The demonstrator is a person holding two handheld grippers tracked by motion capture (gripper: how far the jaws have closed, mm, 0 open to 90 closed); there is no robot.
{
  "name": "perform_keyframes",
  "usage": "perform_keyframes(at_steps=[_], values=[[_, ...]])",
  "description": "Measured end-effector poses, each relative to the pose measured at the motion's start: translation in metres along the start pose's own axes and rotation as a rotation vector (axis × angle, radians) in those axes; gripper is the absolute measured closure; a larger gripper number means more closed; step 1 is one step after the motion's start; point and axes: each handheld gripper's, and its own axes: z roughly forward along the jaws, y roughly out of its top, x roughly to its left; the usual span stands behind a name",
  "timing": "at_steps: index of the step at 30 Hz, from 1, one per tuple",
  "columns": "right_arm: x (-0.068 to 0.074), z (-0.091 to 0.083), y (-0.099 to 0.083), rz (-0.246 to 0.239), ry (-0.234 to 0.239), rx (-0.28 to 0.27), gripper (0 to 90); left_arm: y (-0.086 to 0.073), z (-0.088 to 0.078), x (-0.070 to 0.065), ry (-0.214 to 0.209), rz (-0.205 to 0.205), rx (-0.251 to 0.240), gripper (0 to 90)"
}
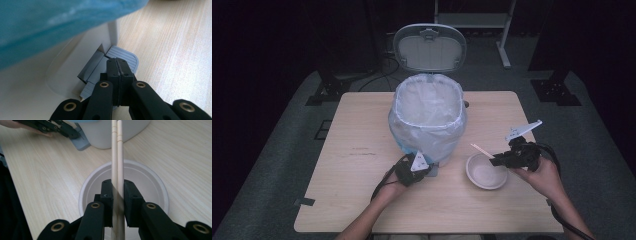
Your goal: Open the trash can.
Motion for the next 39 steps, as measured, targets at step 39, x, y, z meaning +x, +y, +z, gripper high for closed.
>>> perform_keyframes(at_steps=[39], values=[[0.017,-0.090,0.047,-0.084,0.010,-0.076,78.6,0.000,0.000,0.001,-0.006,0.014,0.005,90.0]])
